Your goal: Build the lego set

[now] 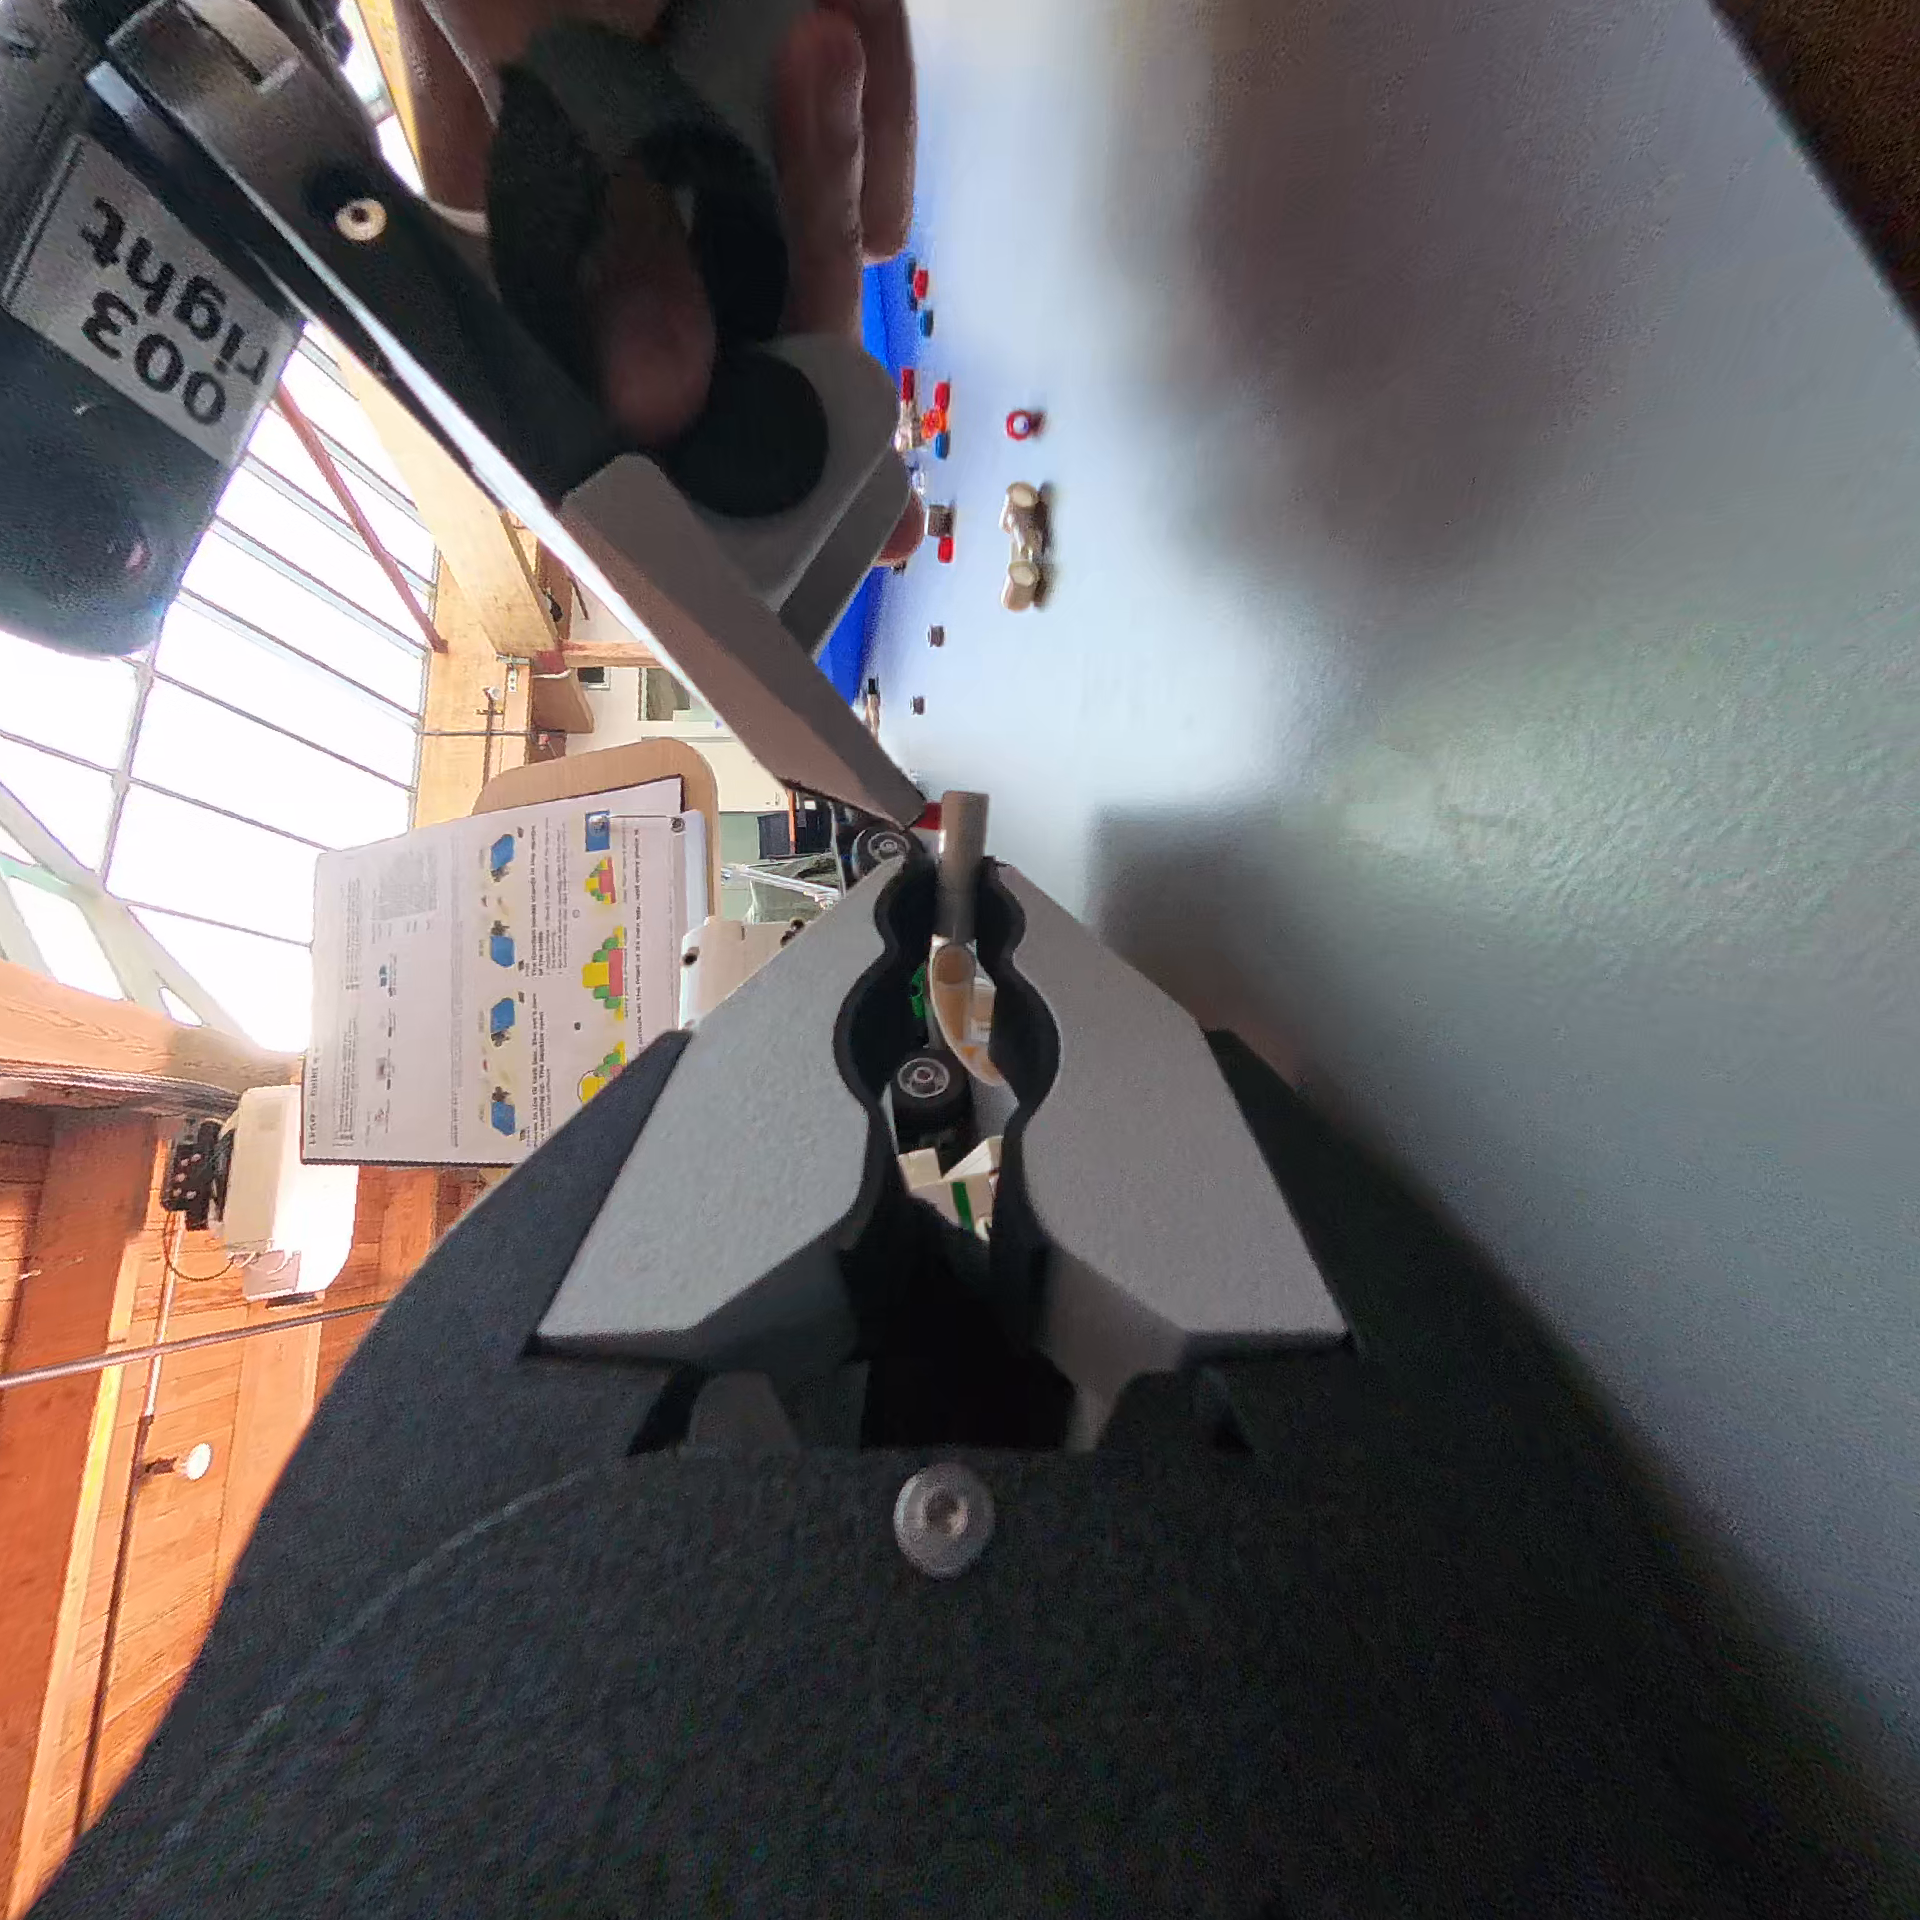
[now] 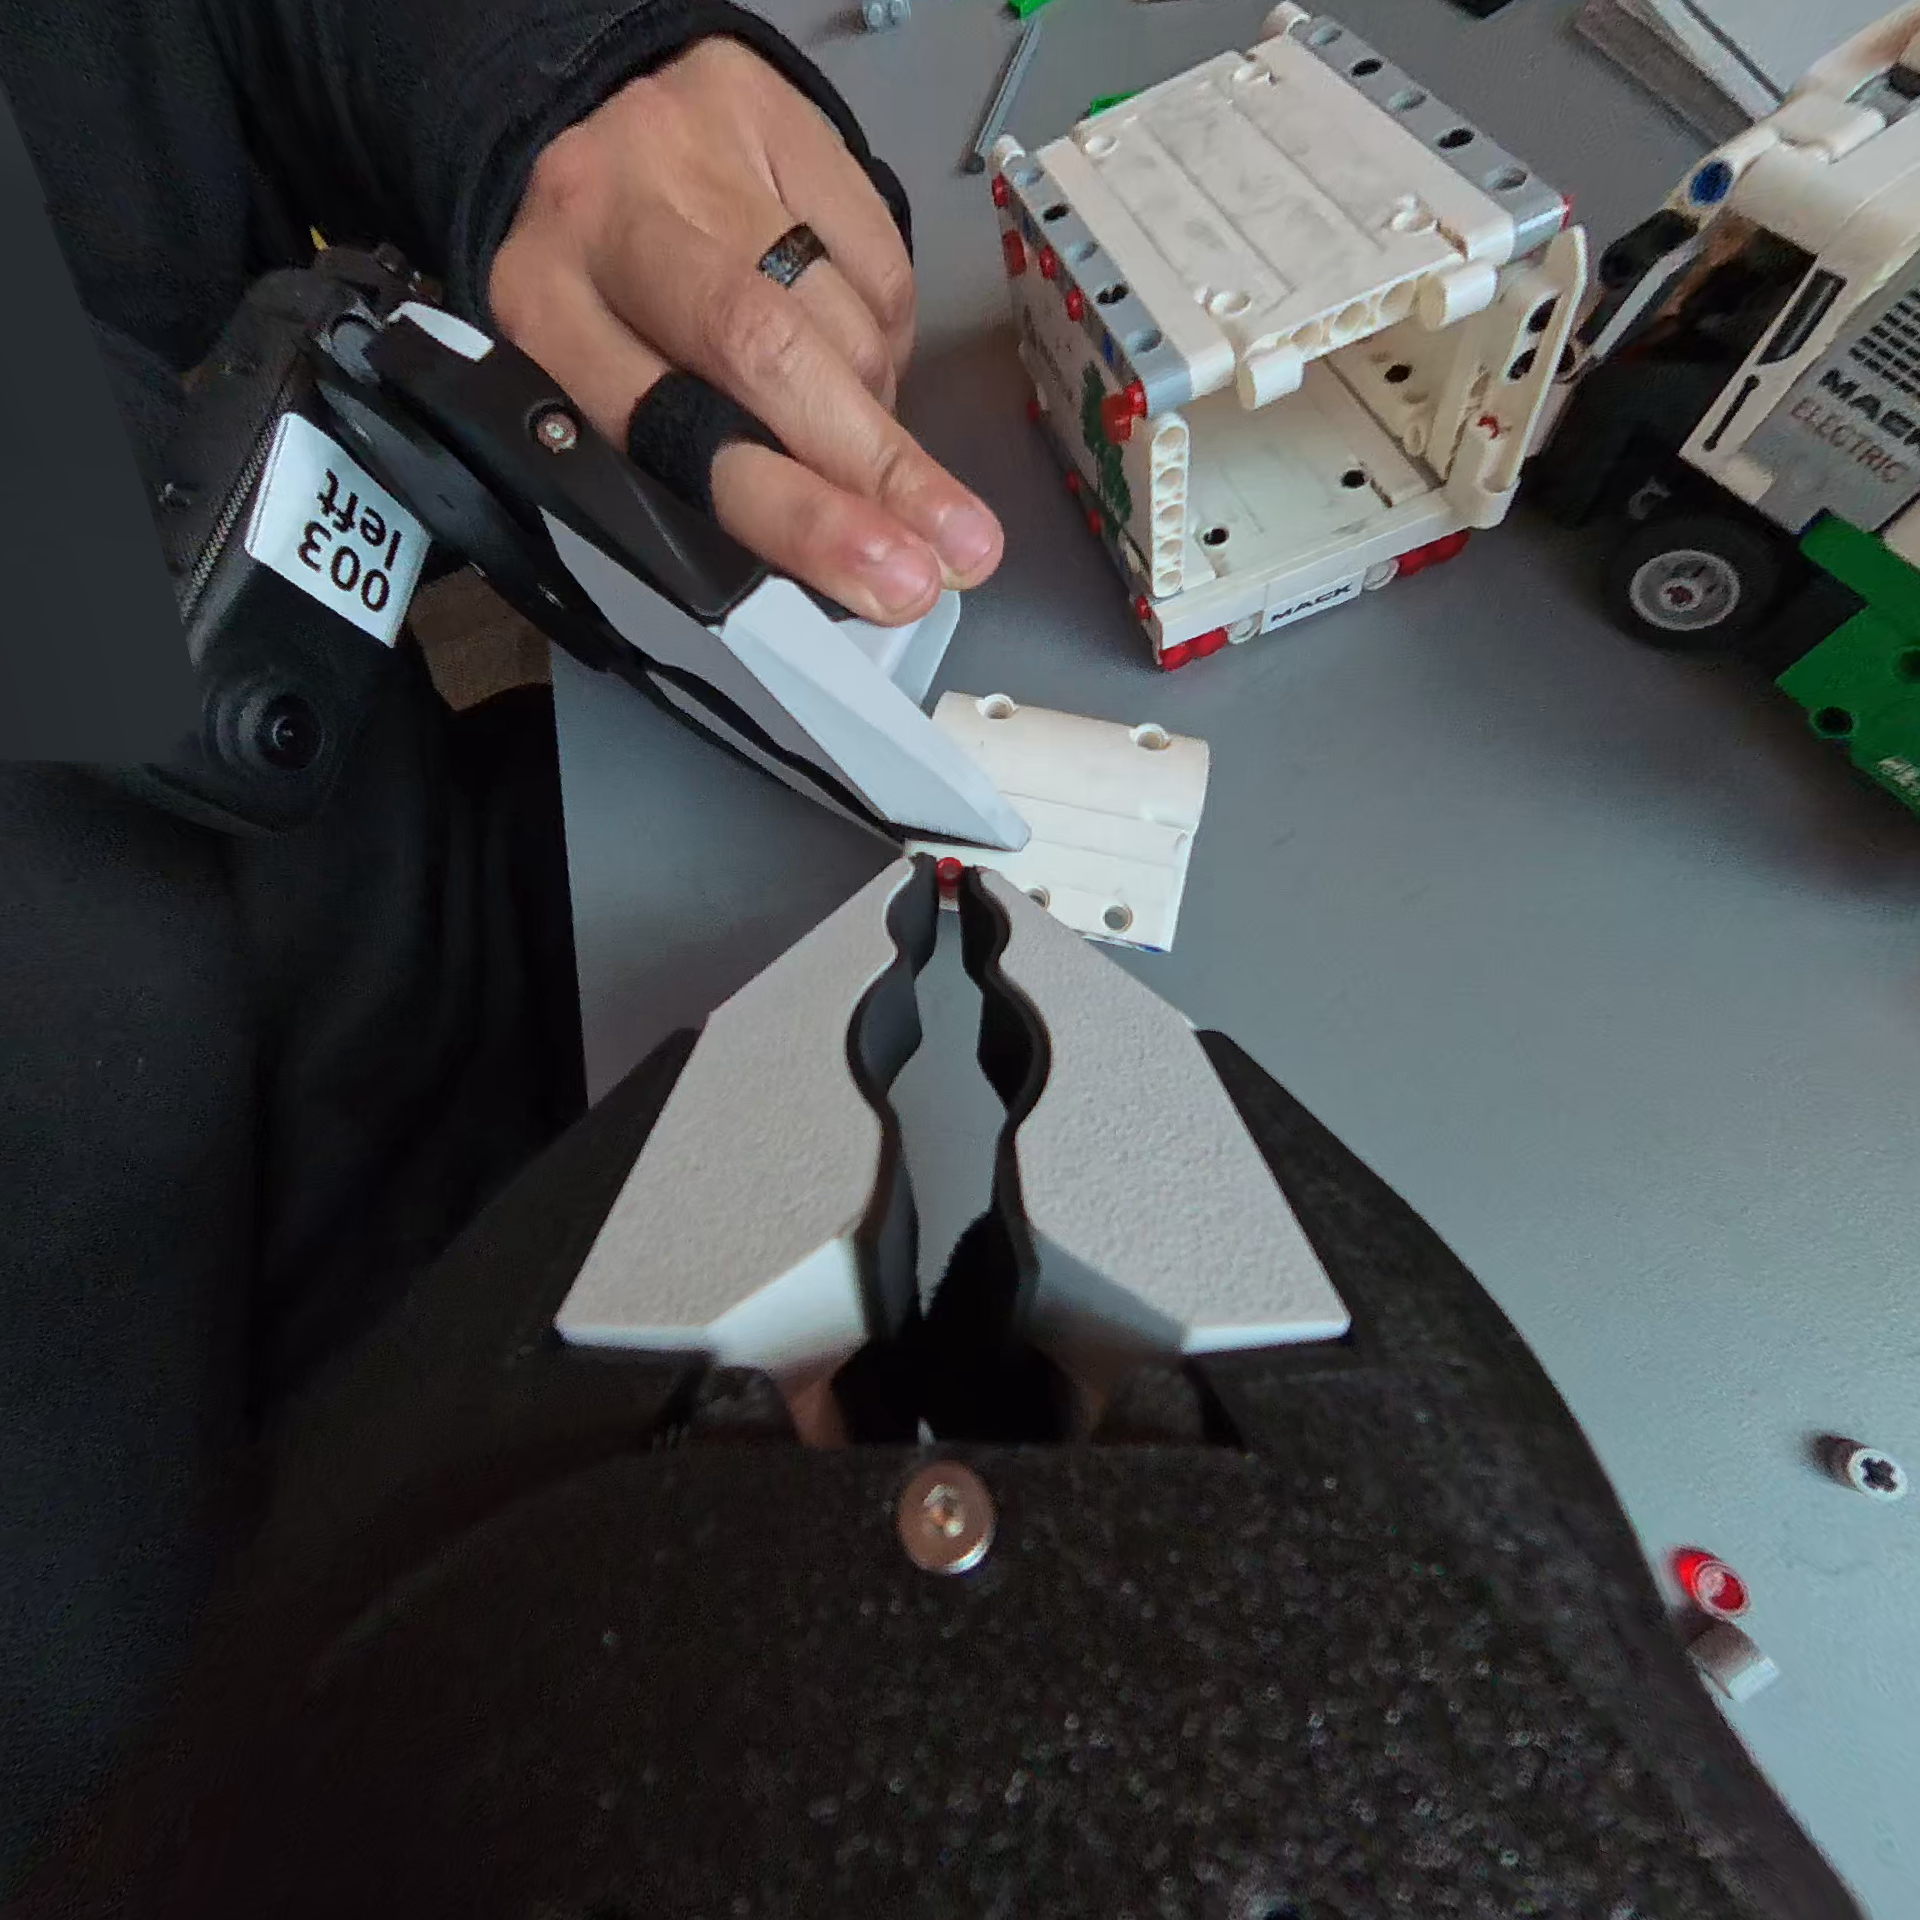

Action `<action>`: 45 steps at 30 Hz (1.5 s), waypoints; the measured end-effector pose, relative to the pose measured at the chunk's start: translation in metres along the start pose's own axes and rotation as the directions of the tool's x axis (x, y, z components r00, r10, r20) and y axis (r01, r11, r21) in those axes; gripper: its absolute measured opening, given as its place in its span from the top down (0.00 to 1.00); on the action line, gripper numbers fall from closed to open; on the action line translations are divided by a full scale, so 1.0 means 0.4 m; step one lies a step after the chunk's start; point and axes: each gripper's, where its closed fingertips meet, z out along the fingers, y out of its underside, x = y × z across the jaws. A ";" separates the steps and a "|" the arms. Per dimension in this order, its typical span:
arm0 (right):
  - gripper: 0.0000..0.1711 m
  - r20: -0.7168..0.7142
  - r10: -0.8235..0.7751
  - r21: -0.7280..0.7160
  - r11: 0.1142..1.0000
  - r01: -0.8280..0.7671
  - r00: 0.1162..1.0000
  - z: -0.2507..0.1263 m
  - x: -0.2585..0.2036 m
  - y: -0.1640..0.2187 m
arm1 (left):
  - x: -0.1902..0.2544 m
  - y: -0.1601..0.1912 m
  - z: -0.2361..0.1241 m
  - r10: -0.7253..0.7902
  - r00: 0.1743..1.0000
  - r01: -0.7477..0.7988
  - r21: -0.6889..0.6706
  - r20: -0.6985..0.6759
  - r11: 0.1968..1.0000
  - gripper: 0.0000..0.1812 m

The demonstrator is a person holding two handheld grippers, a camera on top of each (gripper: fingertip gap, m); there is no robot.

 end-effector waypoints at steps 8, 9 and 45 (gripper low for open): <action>0.98 0.025 0.031 0.029 0.999 -0.032 0.999 0.002 0.006 0.003 | 0.005 0.003 0.003 -0.074 0.997 0.074 -0.004 -0.034 0.997 0.97; 0.98 0.022 0.031 0.027 0.999 -0.031 0.999 0.006 0.007 0.007 | 0.009 0.004 0.004 -0.069 0.997 0.069 -0.007 -0.041 0.998 0.97; 0.98 -0.125 0.010 0.054 0.999 -0.004 0.992 0.002 0.029 -0.001 | 0.006 0.014 0.017 -0.251 0.963 0.248 -0.045 -0.101 0.968 0.97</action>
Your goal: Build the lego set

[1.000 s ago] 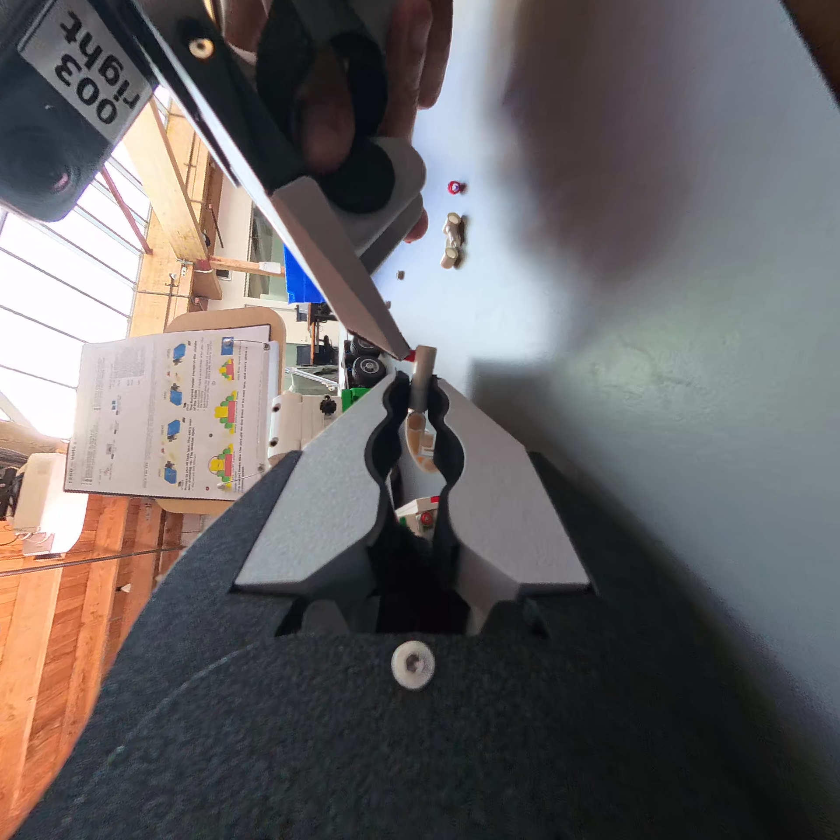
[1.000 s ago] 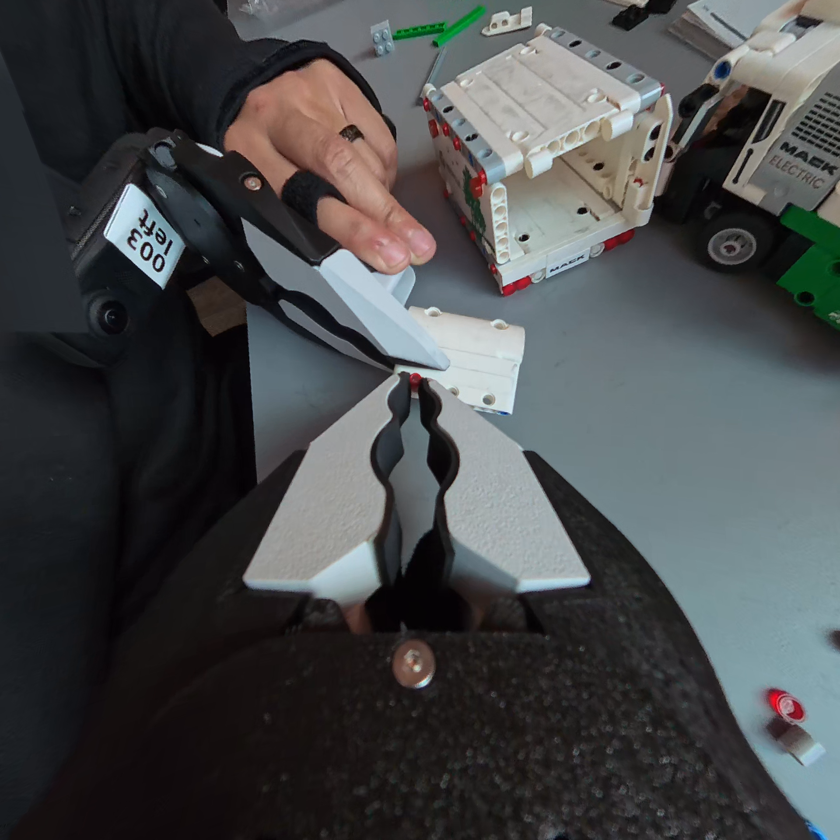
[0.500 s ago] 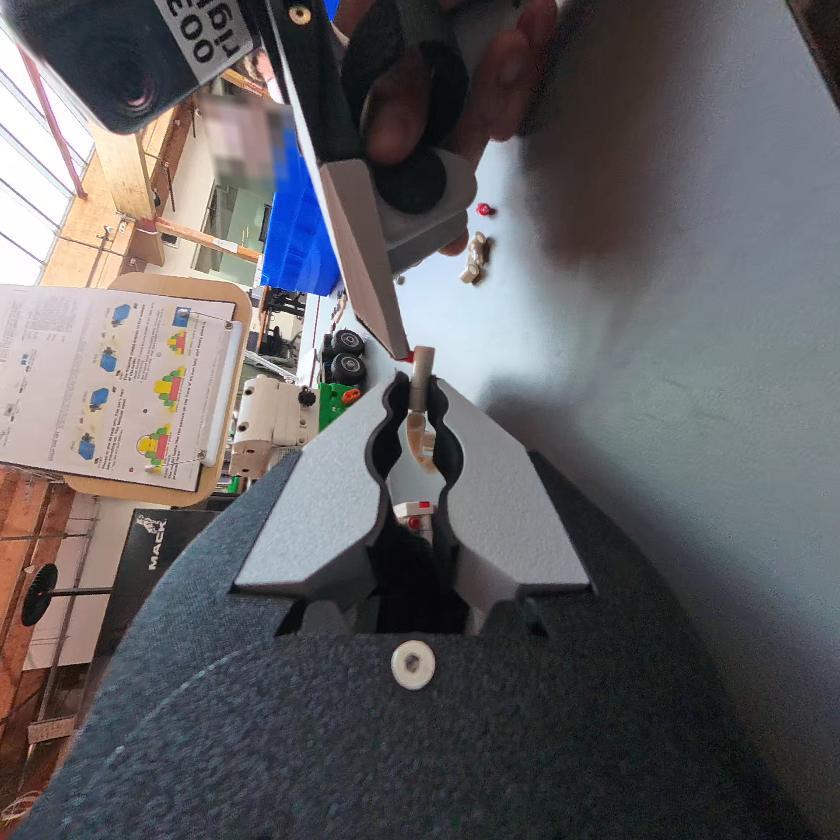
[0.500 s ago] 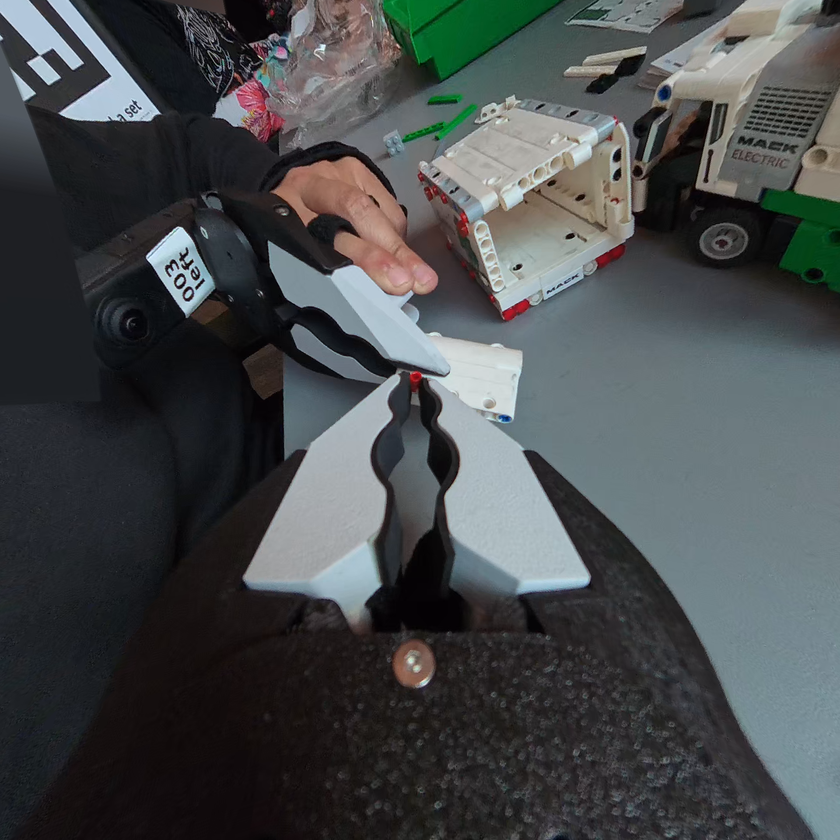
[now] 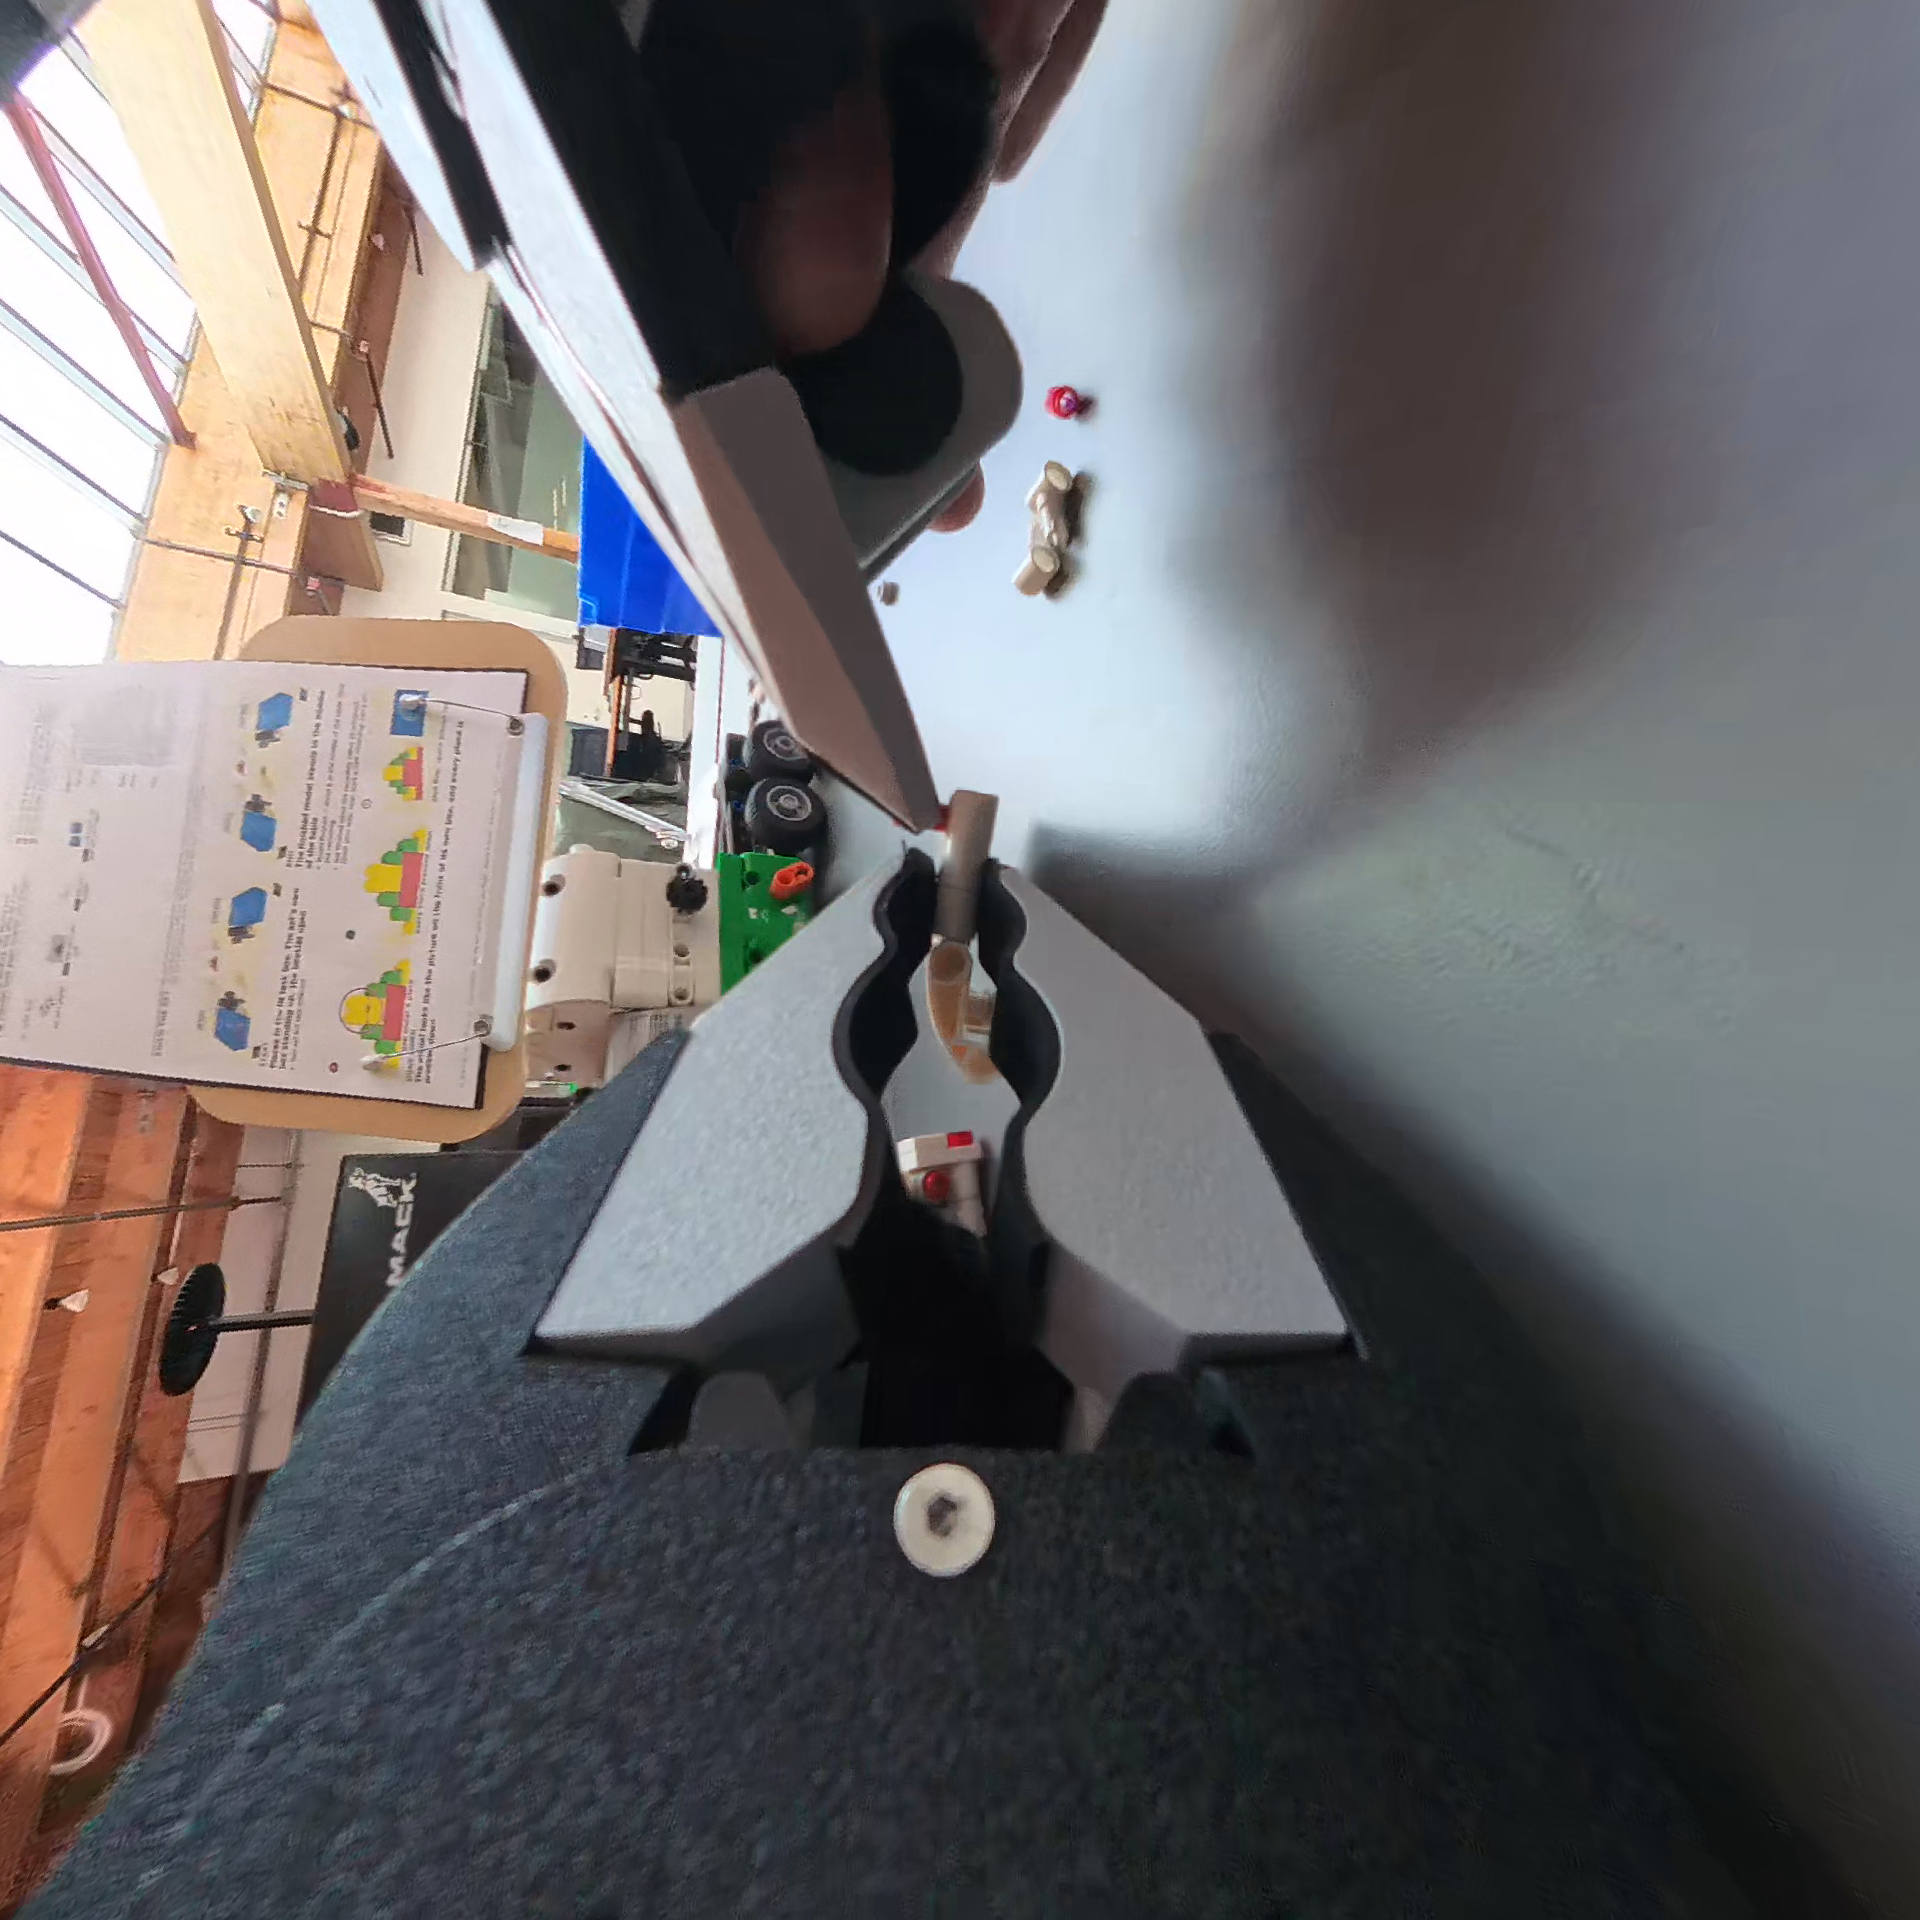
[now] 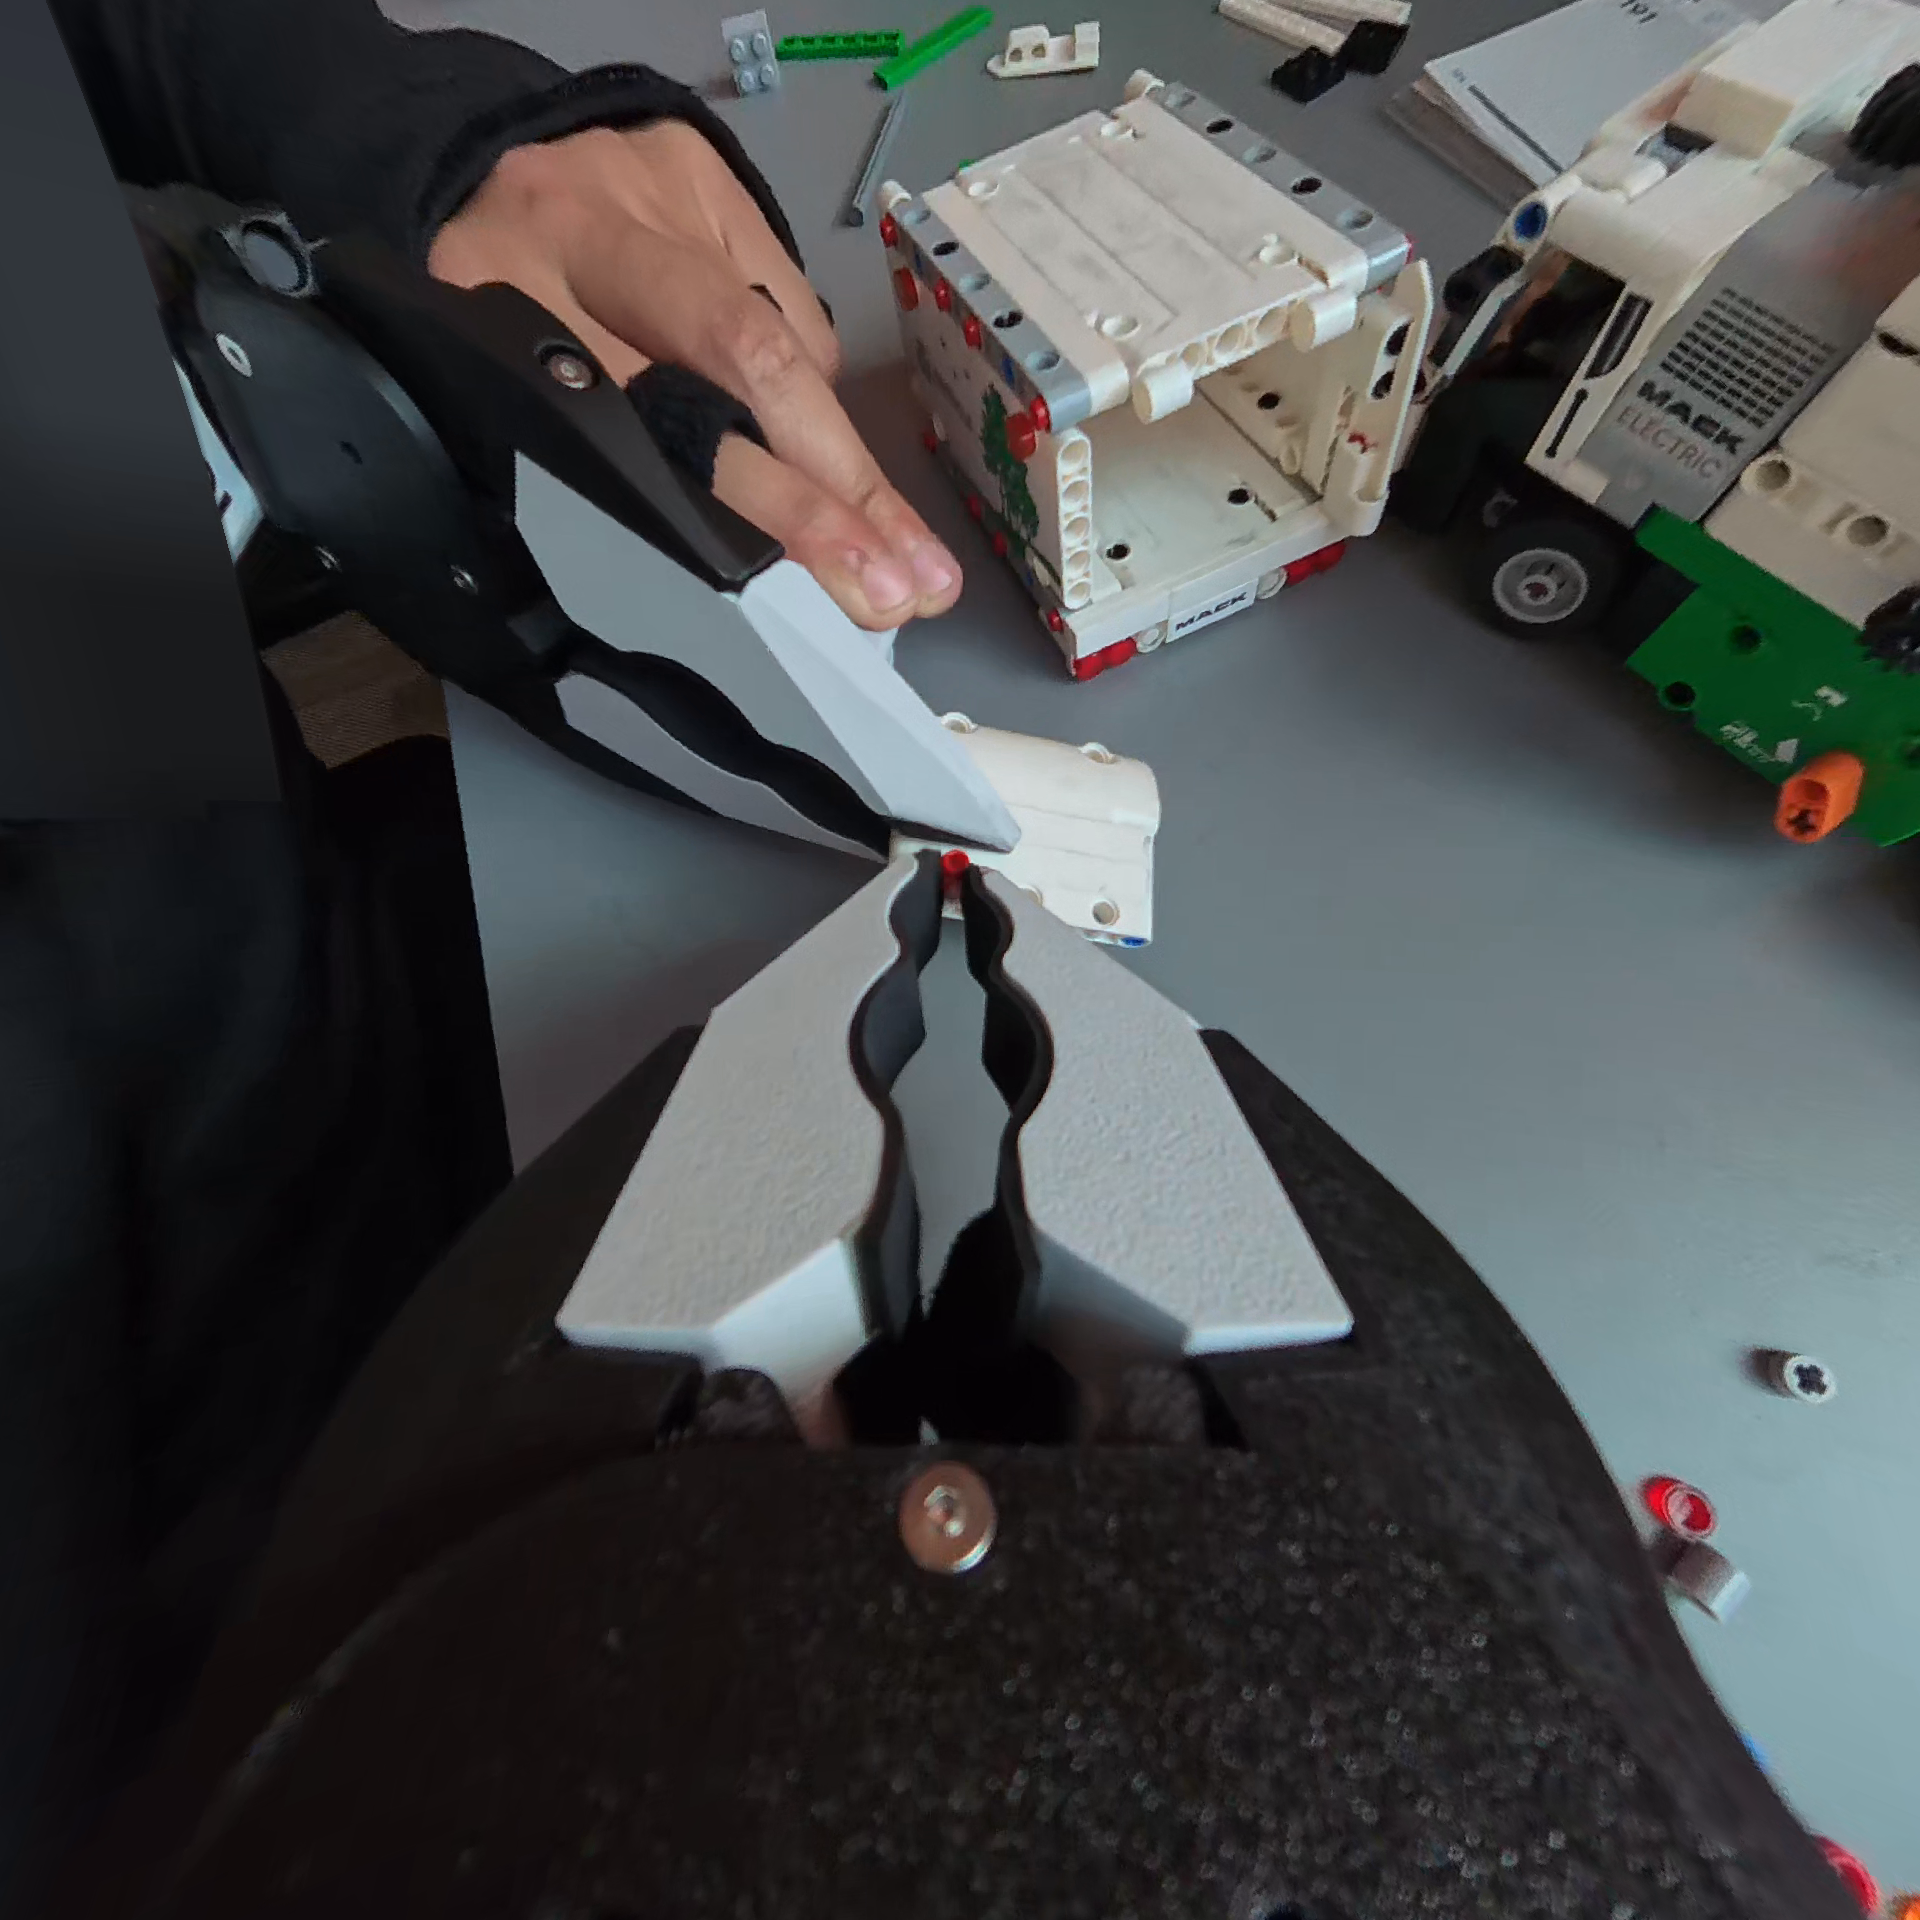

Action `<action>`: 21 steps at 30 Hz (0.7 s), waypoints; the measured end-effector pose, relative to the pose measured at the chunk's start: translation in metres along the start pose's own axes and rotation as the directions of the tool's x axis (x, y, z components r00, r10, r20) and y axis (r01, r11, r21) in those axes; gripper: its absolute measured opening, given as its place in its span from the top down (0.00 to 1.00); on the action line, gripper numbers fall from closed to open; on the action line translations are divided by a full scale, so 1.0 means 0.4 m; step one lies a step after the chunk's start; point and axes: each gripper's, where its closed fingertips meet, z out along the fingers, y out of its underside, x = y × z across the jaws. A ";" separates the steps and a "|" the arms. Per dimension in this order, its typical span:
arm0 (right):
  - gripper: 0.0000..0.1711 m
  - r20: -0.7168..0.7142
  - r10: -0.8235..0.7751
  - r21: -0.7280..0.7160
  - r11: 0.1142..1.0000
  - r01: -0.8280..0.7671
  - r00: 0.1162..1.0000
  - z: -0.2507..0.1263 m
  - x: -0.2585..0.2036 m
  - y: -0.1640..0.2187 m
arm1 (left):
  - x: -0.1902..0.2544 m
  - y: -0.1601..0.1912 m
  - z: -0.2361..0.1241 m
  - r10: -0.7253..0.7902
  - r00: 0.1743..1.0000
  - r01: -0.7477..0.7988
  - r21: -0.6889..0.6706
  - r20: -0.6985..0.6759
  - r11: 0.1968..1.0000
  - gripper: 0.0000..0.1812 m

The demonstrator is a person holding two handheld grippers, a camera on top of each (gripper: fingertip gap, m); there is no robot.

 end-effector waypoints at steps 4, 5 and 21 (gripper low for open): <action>0.98 0.010 0.013 0.016 1.000 -0.013 1.000 -0.008 0.002 -0.013 | -0.006 -0.009 0.004 -0.008 1.000 0.008 0.017 0.011 1.000 0.97; 0.98 0.002 0.002 0.015 1.000 -0.002 1.000 -0.006 0.003 -0.013 | -0.006 -0.008 0.004 -0.001 1.000 0.001 0.019 0.016 1.000 0.97; 0.98 0.050 0.041 0.039 0.998 -0.043 0.998 -0.014 0.002 -0.018 | -0.017 -0.002 -0.002 0.013 0.999 -0.013 0.017 0.041 1.000 0.97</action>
